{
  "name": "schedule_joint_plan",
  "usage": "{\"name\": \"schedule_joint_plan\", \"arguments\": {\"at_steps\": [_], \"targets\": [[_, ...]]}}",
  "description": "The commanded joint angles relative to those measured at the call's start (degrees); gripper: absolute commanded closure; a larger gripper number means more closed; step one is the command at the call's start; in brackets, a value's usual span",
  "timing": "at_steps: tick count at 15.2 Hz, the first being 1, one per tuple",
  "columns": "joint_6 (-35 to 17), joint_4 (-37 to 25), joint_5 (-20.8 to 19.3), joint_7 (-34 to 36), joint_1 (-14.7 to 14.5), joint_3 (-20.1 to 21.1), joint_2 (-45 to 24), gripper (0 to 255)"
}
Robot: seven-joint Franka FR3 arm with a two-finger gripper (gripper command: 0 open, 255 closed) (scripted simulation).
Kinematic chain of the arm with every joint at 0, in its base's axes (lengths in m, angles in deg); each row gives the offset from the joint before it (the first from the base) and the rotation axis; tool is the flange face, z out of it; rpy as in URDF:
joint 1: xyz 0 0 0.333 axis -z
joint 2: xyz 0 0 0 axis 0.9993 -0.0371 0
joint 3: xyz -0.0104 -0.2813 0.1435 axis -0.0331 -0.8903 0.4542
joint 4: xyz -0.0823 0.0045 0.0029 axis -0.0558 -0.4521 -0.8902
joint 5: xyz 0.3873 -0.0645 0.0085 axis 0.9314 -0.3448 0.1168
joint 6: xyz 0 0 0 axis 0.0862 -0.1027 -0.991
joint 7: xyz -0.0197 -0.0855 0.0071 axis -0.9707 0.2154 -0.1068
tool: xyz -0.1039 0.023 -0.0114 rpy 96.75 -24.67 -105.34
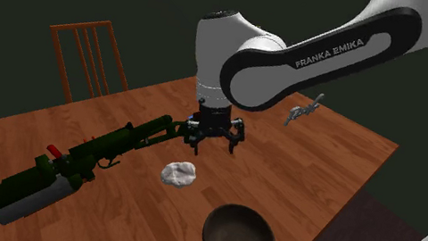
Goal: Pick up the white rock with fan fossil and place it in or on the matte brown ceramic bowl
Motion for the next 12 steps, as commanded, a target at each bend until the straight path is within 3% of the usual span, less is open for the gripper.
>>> {"name": "schedule_joint_plan", "arguments": {"at_steps": [1,6,12], "targets": [[0.22,-4.66,-3.65,3.93,-1.79,-0.46,-5.88,0],[1.4,-14.67,-9.11,10.02,-6.96,-2.85,-16.87,0],[-2.37,-12.49,-10.46,10.88,-7.27,-3.69,-18.72,0]]}}
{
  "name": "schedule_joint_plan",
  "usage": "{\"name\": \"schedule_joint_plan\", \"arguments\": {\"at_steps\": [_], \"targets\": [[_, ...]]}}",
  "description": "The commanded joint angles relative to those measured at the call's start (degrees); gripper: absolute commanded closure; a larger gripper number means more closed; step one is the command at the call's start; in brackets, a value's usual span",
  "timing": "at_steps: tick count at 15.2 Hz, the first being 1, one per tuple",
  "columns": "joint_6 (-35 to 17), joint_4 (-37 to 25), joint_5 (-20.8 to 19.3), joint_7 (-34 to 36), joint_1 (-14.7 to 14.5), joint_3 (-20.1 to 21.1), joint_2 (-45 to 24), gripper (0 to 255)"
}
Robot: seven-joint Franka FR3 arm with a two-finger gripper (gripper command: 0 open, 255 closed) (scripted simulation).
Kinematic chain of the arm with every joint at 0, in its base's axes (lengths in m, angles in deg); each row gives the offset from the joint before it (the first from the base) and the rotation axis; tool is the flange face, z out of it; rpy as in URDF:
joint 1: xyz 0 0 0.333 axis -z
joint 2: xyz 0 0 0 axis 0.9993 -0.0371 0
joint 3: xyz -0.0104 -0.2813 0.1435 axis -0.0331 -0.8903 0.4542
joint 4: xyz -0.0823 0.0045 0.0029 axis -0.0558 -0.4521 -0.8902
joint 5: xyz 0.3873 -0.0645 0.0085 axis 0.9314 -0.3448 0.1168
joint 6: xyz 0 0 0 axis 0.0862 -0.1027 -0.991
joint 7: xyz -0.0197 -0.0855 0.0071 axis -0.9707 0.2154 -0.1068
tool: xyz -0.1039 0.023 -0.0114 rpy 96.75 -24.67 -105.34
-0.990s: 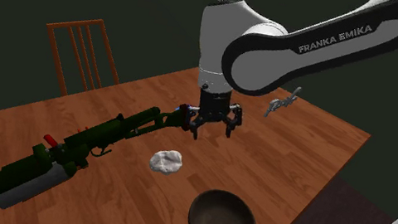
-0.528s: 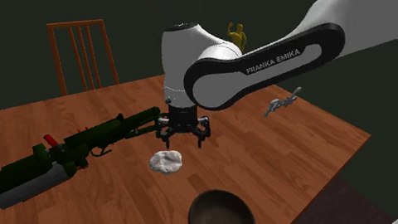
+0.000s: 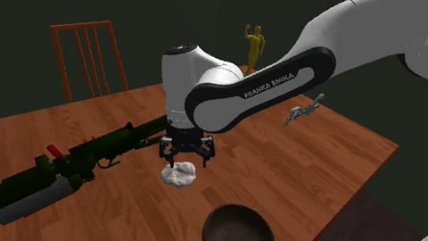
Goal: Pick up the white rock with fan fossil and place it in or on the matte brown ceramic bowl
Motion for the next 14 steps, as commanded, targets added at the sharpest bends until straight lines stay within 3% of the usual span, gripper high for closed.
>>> {"name": "schedule_joint_plan", "arguments": {"at_steps": [1,9,10,14], "targets": [[-1.57,0.75,-0.65,0.38,-0.15,-0.4,-0.91,0],[-1.56,0.75,-0.65,0.37,-0.15,-0.4,-0.91,0],[-1.56,0.75,-0.65,0.37,-0.15,-0.4,-0.91,255],[-1.56,0.75,-0.65,0.37,-0.15,-0.4,-0.91,255]]}}
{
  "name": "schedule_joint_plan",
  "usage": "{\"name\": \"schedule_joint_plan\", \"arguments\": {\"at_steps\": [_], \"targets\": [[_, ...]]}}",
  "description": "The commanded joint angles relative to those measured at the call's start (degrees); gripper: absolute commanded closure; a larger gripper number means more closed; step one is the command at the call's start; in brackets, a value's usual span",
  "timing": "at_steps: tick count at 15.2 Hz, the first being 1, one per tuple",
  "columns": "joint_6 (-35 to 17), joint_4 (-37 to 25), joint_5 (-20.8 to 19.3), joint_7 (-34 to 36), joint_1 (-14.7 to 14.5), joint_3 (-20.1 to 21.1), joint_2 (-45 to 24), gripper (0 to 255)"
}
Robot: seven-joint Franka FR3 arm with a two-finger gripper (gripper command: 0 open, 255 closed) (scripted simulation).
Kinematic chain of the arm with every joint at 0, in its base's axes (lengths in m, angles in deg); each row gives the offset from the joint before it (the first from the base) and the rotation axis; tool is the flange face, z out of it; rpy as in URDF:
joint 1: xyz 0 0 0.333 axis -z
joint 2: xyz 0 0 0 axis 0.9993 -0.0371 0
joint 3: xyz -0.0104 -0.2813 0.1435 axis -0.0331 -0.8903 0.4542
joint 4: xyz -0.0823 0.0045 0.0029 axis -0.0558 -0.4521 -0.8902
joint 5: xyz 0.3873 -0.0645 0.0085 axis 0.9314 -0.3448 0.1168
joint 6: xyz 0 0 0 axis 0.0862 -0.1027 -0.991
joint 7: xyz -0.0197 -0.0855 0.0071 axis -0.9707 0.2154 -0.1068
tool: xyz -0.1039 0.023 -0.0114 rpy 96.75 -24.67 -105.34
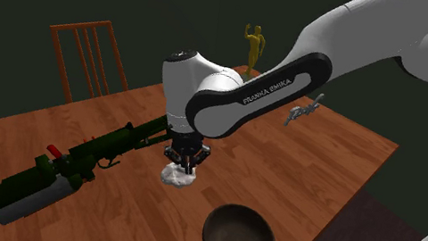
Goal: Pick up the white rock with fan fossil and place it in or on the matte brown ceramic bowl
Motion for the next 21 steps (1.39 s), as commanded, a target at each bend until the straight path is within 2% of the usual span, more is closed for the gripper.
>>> {"name": "schedule_joint_plan", "arguments": {"at_steps": [1,5,6,8,9,16,21], "targets": [[0.0,0.0,0.0,0.0,0.0,0.0,0.0,255],[0.0,0.0,0.0,0.0,0.0,0.0,0.0,255],[0.0,0.0,0.0,0.0,0.0,0.0,0.0,0],[-1.9,4.85,-14.5,-18.21,-3.33,1.98,1.7,0],[-2.63,5.97,-16.2,-20.32,-3.55,2.18,2.19,0],[-6.34,6.74,-19.34,-18.54,-4.03,0.12,-1.32,0],[-6.34,6.74,-19.34,-18.54,-4.03,0.12,-1.32,0]]}}
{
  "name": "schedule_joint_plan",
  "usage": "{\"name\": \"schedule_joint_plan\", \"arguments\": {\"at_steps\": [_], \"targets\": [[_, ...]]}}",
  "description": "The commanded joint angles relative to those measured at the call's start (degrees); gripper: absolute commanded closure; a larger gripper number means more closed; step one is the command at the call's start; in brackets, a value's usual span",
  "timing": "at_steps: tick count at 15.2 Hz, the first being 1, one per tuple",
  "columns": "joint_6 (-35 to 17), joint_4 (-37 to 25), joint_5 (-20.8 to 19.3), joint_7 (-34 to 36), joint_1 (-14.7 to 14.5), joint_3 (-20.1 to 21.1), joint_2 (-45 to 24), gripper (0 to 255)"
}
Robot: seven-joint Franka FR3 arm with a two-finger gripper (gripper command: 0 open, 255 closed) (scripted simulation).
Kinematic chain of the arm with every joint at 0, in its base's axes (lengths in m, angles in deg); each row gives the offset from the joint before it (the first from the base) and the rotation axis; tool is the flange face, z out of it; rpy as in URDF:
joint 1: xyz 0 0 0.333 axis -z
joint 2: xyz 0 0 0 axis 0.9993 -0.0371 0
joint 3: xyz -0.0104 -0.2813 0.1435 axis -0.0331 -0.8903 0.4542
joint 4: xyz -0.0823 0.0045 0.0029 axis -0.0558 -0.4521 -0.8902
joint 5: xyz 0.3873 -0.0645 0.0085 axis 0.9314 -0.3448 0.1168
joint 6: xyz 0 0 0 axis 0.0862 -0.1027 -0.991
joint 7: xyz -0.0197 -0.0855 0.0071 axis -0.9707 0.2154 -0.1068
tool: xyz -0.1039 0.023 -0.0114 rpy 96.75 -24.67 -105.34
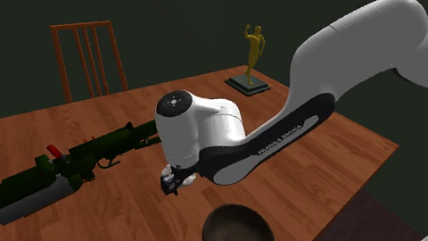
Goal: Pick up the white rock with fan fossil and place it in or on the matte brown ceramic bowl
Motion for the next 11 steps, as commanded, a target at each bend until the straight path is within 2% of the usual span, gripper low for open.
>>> {"name": "schedule_joint_plan", "arguments": {"at_steps": [1,3,4,11], "targets": [[-0.03,0.01,-0.02,0.01,0.0,-0.01,-0.01,0],[-0.02,0.01,-0.02,0.01,0.0,-0.01,-0.01,0],[-0.02,0.01,-0.02,0.01,0.0,-0.01,-0.01,255],[-0.02,0.01,-0.01,0.0,0.0,0.0,0.0,255]]}}
